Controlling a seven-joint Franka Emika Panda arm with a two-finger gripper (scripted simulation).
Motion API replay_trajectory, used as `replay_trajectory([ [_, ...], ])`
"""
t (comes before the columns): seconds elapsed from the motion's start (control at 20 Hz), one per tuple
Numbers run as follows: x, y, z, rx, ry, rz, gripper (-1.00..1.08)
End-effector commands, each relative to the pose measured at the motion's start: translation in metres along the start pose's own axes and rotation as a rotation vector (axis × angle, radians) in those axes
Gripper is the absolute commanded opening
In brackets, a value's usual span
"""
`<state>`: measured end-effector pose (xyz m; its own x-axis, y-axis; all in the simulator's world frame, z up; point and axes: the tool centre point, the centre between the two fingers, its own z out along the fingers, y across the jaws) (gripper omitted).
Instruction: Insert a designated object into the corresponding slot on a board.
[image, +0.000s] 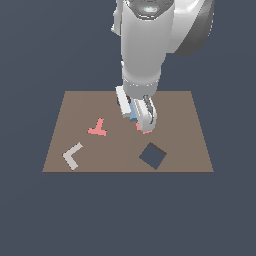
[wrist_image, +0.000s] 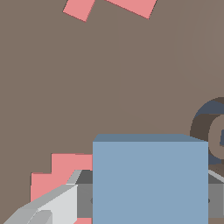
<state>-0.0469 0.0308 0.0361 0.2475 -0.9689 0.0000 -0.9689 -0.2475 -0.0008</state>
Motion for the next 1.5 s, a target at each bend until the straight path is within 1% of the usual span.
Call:
replay_trajectory([
  [0.0, -0.007, -0.013, -0.001, 0.001, 0.000, 0.081, -1.00],
  [0.45, -0.024, -0.063, -0.002, 0.001, 0.000, 0.378, -1.00],
  [0.85, -0.024, -0.107, -0.004, 0.000, 0.000, 0.622, -1.00],
  [1.15, -0.019, -0.131, -0.004, 0.000, 0.000, 0.757, -1.00],
  [1.45, -0.012, -0.147, -0.004, 0.000, 0.001, 0.849, -1.00],
])
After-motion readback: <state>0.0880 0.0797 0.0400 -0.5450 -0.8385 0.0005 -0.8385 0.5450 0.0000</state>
